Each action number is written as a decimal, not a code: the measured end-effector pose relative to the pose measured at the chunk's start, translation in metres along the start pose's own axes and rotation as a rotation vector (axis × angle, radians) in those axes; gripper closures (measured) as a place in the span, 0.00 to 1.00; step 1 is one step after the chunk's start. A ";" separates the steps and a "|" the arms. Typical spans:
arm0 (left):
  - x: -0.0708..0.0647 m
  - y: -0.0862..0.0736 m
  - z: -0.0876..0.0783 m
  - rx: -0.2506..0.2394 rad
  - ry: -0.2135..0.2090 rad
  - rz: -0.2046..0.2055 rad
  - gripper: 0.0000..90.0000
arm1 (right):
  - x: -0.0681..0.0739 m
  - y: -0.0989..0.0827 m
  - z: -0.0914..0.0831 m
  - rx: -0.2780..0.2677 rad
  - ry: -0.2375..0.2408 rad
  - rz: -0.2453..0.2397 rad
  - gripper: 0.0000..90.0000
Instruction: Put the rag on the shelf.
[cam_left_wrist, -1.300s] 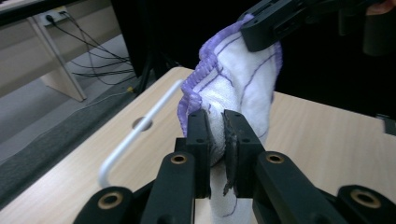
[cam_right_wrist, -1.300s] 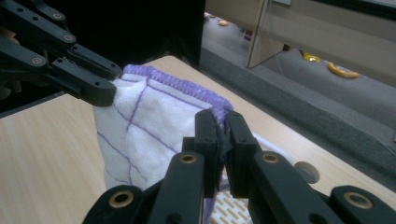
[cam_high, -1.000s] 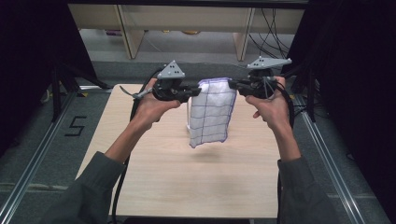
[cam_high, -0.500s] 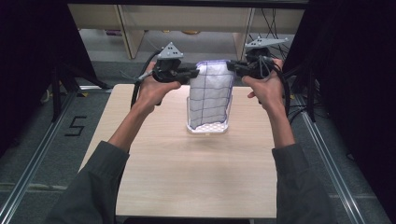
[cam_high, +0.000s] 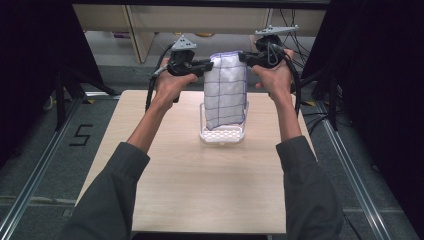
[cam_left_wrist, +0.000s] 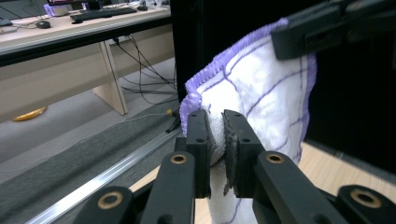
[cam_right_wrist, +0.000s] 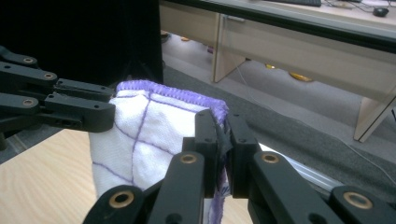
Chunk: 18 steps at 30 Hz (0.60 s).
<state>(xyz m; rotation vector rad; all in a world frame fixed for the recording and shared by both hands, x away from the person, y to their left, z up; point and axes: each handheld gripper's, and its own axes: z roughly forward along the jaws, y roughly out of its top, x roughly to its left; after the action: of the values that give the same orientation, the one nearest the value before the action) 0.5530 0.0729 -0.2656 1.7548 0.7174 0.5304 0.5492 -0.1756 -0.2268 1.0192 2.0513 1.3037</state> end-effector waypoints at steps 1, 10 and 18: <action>0.003 -0.002 0.004 -0.002 0.017 0.006 0.90 | -0.002 -0.001 0.005 0.002 -0.008 0.000 0.96; 0.021 -0.022 0.037 0.012 0.056 -0.088 0.90 | -0.016 -0.013 0.054 0.031 -0.033 0.039 0.96; 0.029 -0.041 0.048 0.066 0.085 -0.127 0.90 | -0.023 -0.031 0.080 0.069 -0.048 0.083 0.95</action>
<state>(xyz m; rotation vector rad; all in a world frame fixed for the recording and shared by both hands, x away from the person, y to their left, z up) 0.5977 0.0691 -0.3183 1.7425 0.9084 0.5018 0.6118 -0.1599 -0.2872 1.1659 2.0502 1.2442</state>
